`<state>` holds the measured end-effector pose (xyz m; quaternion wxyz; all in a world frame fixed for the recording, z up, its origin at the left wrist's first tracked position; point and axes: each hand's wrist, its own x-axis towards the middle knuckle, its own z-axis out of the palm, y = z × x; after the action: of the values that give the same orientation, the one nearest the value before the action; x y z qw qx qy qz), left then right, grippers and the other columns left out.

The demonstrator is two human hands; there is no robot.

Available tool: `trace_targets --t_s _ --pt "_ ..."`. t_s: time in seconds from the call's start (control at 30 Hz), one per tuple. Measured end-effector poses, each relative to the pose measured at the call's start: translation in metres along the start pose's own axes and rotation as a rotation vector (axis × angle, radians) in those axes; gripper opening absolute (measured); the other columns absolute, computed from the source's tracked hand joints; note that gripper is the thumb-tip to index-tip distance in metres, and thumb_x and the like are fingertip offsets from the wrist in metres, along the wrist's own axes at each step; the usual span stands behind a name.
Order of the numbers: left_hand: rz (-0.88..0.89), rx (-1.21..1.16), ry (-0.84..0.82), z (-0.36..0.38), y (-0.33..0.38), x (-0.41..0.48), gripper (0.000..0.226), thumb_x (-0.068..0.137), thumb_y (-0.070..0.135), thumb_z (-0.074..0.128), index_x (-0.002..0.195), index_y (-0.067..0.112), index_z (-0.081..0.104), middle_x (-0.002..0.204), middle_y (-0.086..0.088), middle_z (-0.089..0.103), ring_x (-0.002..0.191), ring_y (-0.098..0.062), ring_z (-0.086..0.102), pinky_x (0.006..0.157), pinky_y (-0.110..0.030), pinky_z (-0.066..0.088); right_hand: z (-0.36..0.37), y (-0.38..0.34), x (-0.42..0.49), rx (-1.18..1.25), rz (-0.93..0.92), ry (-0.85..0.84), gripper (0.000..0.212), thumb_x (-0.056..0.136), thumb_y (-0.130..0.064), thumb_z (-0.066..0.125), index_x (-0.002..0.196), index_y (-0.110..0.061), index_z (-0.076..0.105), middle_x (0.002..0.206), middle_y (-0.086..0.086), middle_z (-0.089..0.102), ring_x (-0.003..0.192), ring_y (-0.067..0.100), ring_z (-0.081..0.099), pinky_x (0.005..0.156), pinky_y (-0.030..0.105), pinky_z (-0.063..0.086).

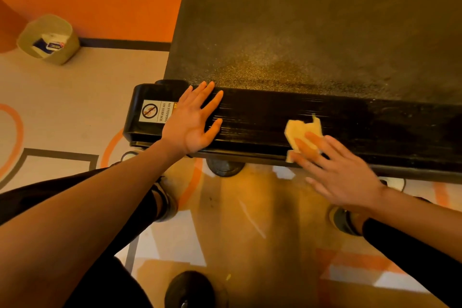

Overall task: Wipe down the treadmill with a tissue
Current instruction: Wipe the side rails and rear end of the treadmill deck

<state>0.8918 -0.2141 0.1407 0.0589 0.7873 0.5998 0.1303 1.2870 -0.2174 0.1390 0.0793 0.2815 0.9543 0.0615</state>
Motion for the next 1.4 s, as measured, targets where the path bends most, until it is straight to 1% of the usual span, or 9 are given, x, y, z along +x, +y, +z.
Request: trace_targets --t_s 0.17,0.33,0.43,0.53,0.77,0.97,1.17,1.27,1.4 --pt "0.0 0.007 -0.013 -0.001 0.0 0.001 0.067 0.102 0.047 0.043 0.156 0.008 0.043 0.164 -0.022 0.034 0.154 -0.039 0.025 0.128 -0.052 0.013 -0.012 -0.075 0.091 0.076 -0.029 0.082 0.066 0.107 -0.043 0.028 0.166 -0.019 0.013 0.174 0.009 0.008 0.16 0.034 0.002 0.128 0.051 0.014" --pt "-0.002 -0.004 -0.005 -0.001 -0.001 -0.001 0.066 0.103 0.047 0.042 0.157 0.009 0.042 0.164 -0.02 0.033 0.155 -0.037 0.024 0.128 -0.054 0.014 -0.002 -0.034 0.041 0.031 -0.03 0.079 0.066 0.104 -0.043 0.037 0.164 -0.015 0.026 0.173 0.01 0.014 0.16 0.033 0.012 0.126 0.052 0.019" --pt "0.0 -0.013 0.002 -0.001 0.0 0.0 0.066 0.103 0.047 0.043 0.157 0.009 0.042 0.165 -0.02 0.033 0.155 -0.037 0.024 0.128 -0.053 0.013 0.008 0.001 -0.012 -0.004 0.044 0.04 0.068 0.104 -0.045 0.035 0.164 -0.015 0.022 0.17 0.015 0.024 0.159 0.036 0.015 0.125 0.056 0.02" --pt "-0.004 -0.005 -0.001 -0.001 0.0 -0.001 0.066 0.103 0.048 0.043 0.158 0.01 0.04 0.166 -0.018 0.031 0.156 -0.034 0.022 0.129 -0.049 0.009 0.006 -0.003 -0.012 0.009 0.082 0.021 0.068 0.103 -0.047 0.034 0.162 -0.013 0.026 0.164 0.021 0.033 0.157 0.04 0.018 0.124 0.058 0.021" --pt "-0.003 -0.014 -0.014 -0.003 0.001 -0.001 0.066 0.104 0.049 0.04 0.158 0.011 0.04 0.166 -0.018 0.031 0.156 -0.034 0.021 0.129 -0.046 0.006 -0.008 -0.048 0.047 0.178 0.078 0.132 0.072 0.104 -0.043 0.047 0.162 -0.005 0.027 0.171 0.015 0.017 0.159 0.031 0.014 0.127 0.048 0.021" --pt "-0.002 -0.015 0.0 -0.001 0.002 0.0 0.066 0.104 0.048 0.04 0.157 0.009 0.042 0.165 -0.02 0.033 0.155 -0.037 0.025 0.128 -0.052 0.013 -0.002 -0.01 0.001 0.053 0.025 0.025 0.069 0.104 -0.045 0.034 0.163 -0.01 0.026 0.172 0.013 0.017 0.16 0.029 0.011 0.124 0.051 0.02" --pt "-0.006 -0.004 -0.004 -0.001 0.002 0.0 0.066 0.103 0.048 0.041 0.157 0.009 0.043 0.164 -0.021 0.034 0.155 -0.037 0.026 0.127 -0.055 0.016 -0.011 -0.043 0.053 0.044 -0.045 0.122 0.064 0.103 -0.04 0.038 0.162 -0.015 0.032 0.172 0.008 0.019 0.158 0.037 0.017 0.124 0.053 0.021" --pt "-0.009 0.005 -0.012 -0.001 0.002 0.0 0.066 0.103 0.048 0.042 0.156 0.01 0.043 0.164 -0.021 0.034 0.154 -0.038 0.026 0.127 -0.055 0.016 -0.008 -0.063 0.086 0.026 -0.084 0.104 0.067 0.104 -0.04 0.041 0.164 -0.016 0.023 0.174 0.007 0.006 0.159 0.036 0.009 0.127 0.052 0.019" --pt "-0.007 -0.009 -0.009 0.0 0.0 0.0 0.066 0.103 0.048 0.042 0.157 0.01 0.042 0.165 -0.019 0.033 0.156 -0.036 0.024 0.128 -0.052 0.012 0.003 -0.02 0.036 -0.026 -0.093 0.048 0.07 0.102 -0.038 0.042 0.164 -0.014 0.023 0.174 0.008 0.006 0.16 0.034 0.007 0.126 0.053 0.017"
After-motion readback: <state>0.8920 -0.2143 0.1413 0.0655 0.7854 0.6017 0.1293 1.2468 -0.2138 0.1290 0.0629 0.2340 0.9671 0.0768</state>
